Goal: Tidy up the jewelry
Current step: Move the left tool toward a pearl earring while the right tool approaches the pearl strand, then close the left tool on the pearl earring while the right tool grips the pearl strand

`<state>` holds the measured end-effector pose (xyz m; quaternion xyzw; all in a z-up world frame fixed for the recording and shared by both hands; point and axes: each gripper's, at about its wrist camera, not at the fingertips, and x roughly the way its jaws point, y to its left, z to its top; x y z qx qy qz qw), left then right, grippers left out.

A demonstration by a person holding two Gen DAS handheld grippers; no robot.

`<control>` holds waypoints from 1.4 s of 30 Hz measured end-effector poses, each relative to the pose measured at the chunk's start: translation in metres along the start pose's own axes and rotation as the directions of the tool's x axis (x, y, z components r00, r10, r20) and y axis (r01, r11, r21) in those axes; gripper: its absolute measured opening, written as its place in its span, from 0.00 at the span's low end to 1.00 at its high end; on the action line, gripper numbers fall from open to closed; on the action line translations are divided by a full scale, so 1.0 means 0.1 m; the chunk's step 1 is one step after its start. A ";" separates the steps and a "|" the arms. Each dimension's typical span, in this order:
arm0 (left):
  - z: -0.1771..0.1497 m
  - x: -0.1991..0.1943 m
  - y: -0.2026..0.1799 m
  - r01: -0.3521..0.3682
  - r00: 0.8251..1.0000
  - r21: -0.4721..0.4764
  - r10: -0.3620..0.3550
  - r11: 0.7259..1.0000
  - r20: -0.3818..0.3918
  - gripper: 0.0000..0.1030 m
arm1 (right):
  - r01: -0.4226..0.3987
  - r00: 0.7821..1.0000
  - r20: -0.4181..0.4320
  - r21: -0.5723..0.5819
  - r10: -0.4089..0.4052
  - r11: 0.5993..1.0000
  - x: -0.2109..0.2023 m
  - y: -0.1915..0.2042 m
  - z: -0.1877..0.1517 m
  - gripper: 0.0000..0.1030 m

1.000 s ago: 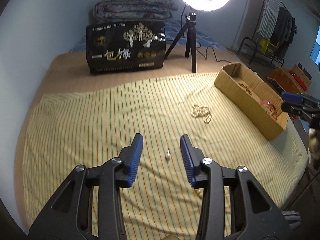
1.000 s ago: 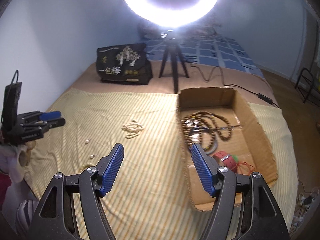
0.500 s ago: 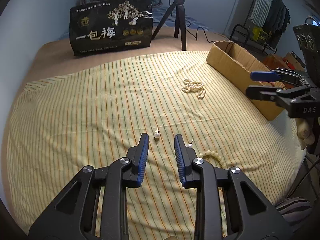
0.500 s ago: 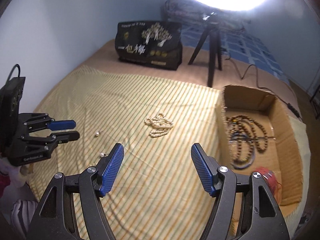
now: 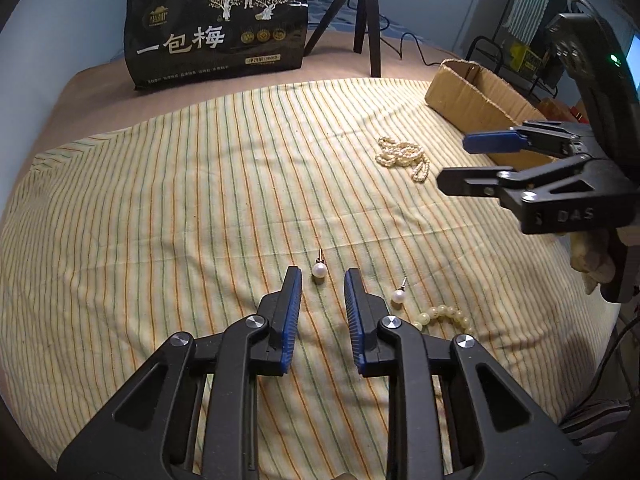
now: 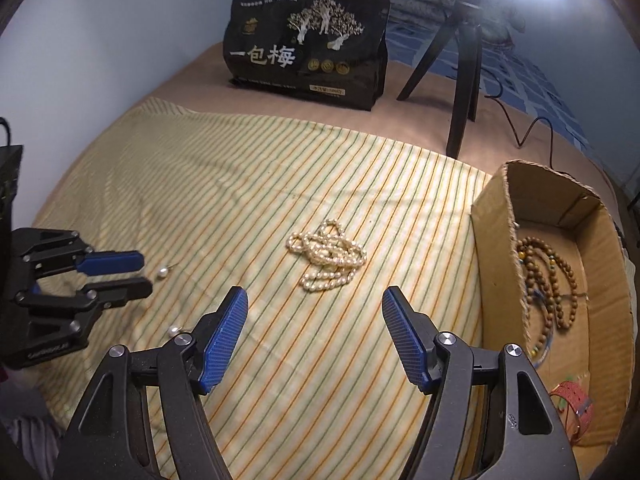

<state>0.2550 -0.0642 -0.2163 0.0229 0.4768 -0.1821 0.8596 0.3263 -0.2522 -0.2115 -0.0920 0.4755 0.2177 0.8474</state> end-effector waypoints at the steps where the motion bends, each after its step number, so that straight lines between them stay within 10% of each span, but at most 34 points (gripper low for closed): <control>1: 0.00 0.02 0.00 -0.010 1.000 0.006 0.010 1.000 -0.004 0.21 | 0.001 1.000 -0.002 0.001 -0.001 1.000 0.03 0.00 0.01 0.67; 23: 0.02 0.18 0.00 -0.004 1.000 0.029 0.004 1.000 0.003 0.07 | 0.068 0.998 -0.013 0.002 -0.068 0.998 0.53 -0.01 0.20 0.67; 33: 0.02 0.15 -0.01 -0.003 1.000 0.026 0.003 1.000 0.001 0.07 | -0.003 1.000 -0.017 -0.018 0.002 1.000 0.48 0.11 0.19 0.09; 42: -0.03 0.02 -0.03 -0.002 1.000 0.009 0.002 1.000 0.010 0.07 | -0.010 1.000 0.015 0.012 0.009 1.000 0.38 0.07 0.18 0.08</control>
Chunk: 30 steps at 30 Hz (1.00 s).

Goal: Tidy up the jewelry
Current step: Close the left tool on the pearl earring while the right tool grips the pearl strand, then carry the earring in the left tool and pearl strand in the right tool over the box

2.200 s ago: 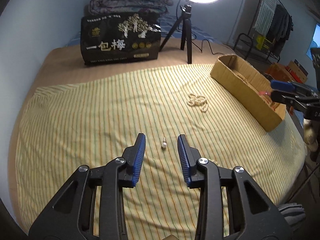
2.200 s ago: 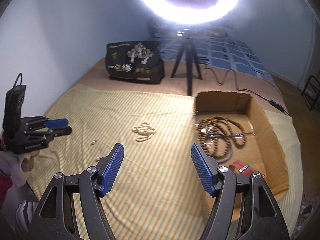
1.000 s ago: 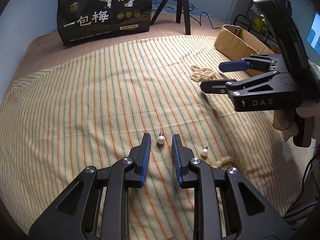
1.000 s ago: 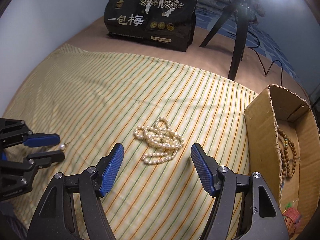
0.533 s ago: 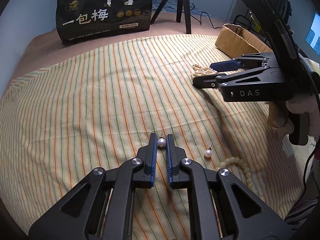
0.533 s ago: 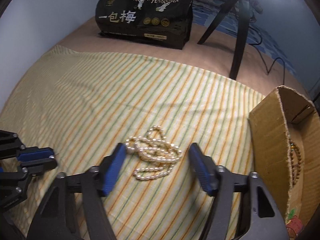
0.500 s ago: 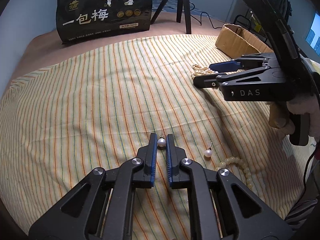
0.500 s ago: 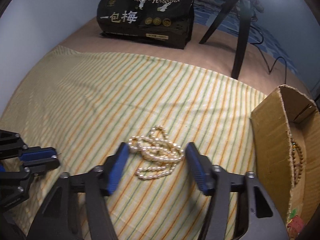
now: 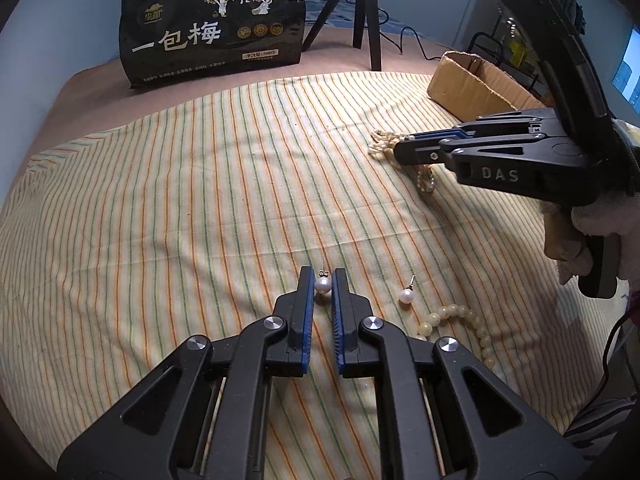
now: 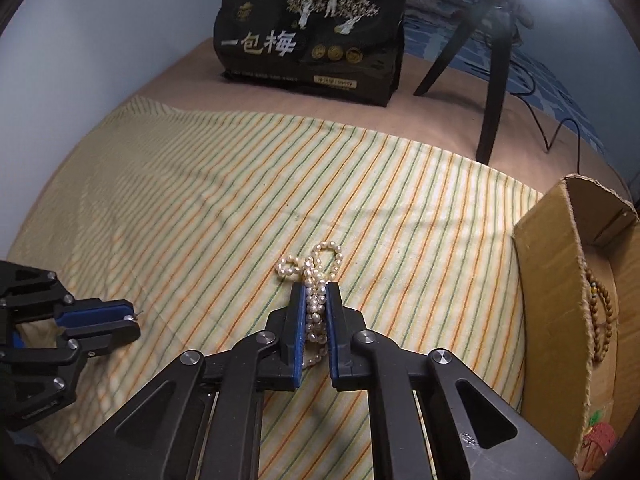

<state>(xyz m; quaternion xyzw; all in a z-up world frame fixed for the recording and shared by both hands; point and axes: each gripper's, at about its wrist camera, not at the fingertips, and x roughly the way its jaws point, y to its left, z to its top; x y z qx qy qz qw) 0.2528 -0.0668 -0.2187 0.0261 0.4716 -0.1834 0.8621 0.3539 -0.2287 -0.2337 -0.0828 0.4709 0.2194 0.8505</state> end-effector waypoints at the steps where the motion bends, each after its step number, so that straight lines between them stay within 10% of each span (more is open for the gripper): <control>1: -0.01 -0.02 0.00 0.001 1.000 -0.002 -0.001 1.000 0.003 0.07 | -0.003 1.000 0.005 0.003 0.003 1.000 -0.04 -0.01 0.00 0.07; 30: 0.07 -0.78 -0.15 0.054 0.987 -0.056 -0.045 0.997 0.151 0.06 | -0.006 0.984 0.178 0.009 0.004 1.000 -1.26 -0.08 -0.24 0.07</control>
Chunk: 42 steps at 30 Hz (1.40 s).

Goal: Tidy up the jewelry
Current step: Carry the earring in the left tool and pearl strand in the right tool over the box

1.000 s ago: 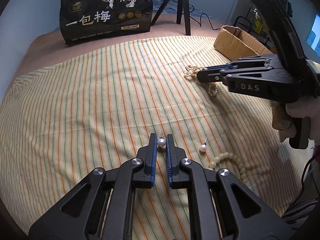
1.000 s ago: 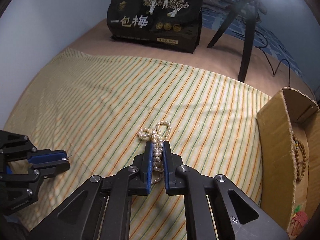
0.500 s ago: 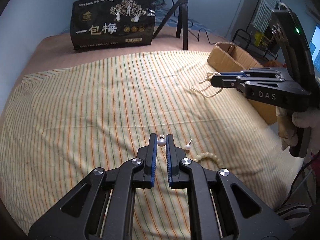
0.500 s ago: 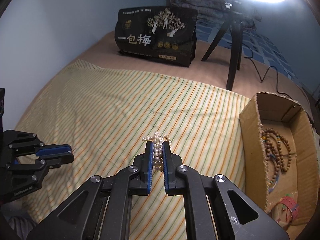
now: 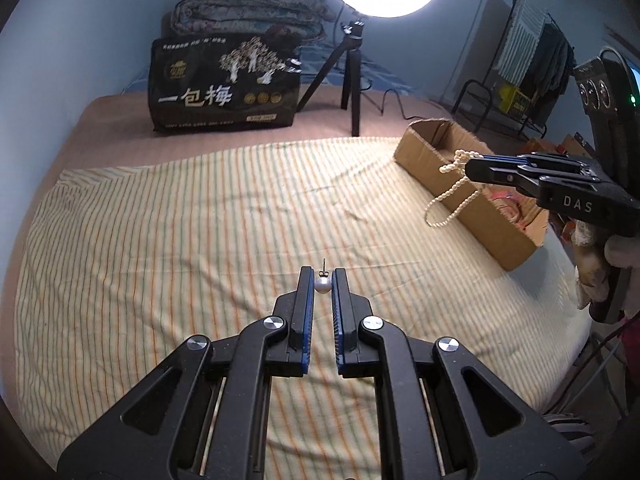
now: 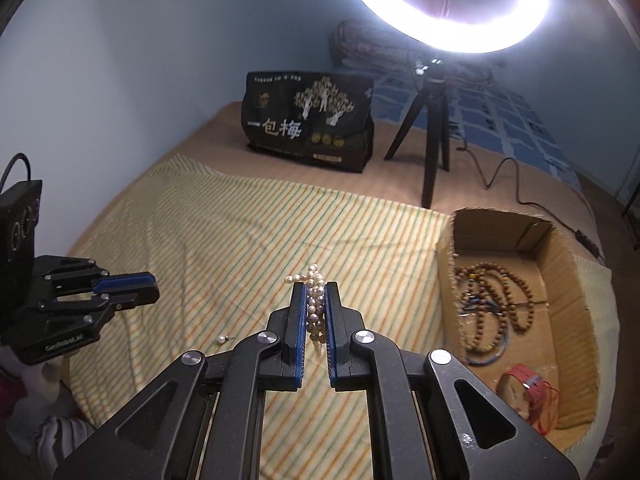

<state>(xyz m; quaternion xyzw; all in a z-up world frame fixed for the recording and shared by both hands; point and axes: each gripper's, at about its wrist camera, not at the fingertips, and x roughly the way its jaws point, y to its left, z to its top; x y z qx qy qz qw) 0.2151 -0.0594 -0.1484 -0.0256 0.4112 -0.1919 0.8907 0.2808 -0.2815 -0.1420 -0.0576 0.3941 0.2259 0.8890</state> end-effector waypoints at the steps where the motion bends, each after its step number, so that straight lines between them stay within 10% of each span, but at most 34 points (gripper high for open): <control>1: 0.02 -0.01 -0.03 0.003 1.000 0.004 -0.003 1.000 0.005 0.06 | 0.011 1.000 0.008 -0.007 -0.011 1.000 -0.05 -0.01 -0.01 0.07; 42: 1.04 0.67 -1.81 0.147 0.987 0.203 -0.158 0.968 0.037 0.06 | 0.243 0.964 0.069 0.174 -0.258 0.954 -1.08 -1.57 -0.50 0.07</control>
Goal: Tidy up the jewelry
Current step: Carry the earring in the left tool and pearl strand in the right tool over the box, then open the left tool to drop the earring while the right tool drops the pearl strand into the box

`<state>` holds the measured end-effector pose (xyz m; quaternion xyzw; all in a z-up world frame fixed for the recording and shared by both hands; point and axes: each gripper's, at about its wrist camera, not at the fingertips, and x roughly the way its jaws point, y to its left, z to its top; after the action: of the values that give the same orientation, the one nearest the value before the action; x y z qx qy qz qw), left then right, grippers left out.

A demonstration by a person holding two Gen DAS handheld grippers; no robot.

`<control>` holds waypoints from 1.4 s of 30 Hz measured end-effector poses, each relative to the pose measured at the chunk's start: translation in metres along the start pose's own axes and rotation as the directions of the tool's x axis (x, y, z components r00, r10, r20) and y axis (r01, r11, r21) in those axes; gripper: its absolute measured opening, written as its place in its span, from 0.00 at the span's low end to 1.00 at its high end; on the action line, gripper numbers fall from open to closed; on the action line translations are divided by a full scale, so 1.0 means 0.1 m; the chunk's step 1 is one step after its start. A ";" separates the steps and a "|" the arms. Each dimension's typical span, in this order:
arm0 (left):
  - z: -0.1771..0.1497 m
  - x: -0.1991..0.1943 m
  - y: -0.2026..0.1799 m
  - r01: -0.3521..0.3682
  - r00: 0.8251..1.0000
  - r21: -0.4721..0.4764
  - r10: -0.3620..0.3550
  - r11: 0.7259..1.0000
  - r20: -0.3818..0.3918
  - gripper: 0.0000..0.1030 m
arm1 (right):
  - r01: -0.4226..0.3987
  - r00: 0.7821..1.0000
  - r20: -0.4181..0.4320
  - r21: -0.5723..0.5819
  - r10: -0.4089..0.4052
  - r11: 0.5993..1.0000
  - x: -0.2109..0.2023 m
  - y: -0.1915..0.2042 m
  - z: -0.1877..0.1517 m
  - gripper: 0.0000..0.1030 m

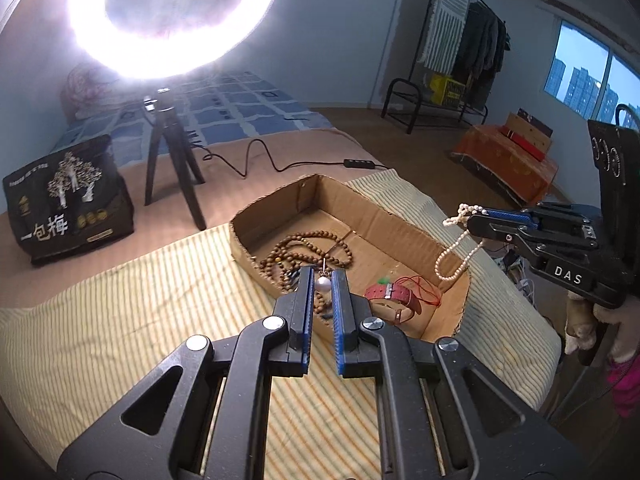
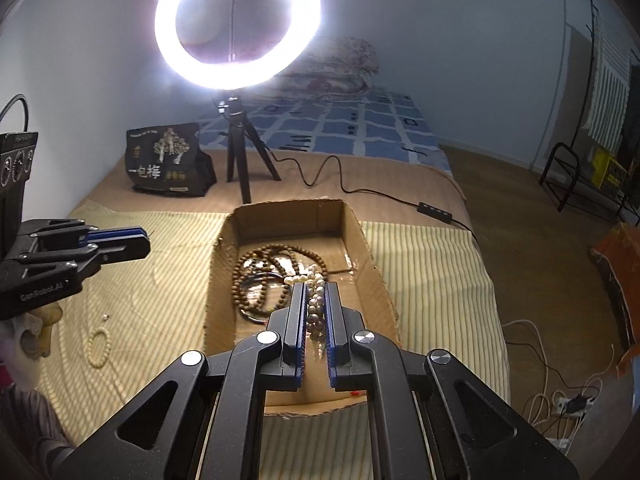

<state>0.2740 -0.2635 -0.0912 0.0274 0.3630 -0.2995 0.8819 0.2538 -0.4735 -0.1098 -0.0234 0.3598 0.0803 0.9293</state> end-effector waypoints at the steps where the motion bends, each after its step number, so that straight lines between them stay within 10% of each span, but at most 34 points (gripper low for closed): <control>1: 0.01 0.04 -0.02 -0.001 1.000 0.001 0.001 1.000 -0.004 0.06 | -0.001 1.000 -0.002 0.003 0.001 1.000 0.01 -0.02 -0.01 0.07; 40: 0.04 0.56 -0.17 -0.037 0.998 -0.009 0.037 0.999 -0.050 0.07 | -0.019 0.997 -0.077 0.061 0.023 0.998 0.36 -0.24 -0.24 0.07; 42: 0.04 0.57 -0.17 -0.043 0.998 -0.008 0.042 0.999 -0.053 0.22 | -0.013 0.996 -0.082 0.061 0.018 0.998 0.37 -0.23 -0.24 0.11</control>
<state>0.2995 -0.3075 -0.1227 0.0391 0.3869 -0.2781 0.8783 0.2686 -0.4938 -0.1530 0.0043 0.4003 0.0755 0.9133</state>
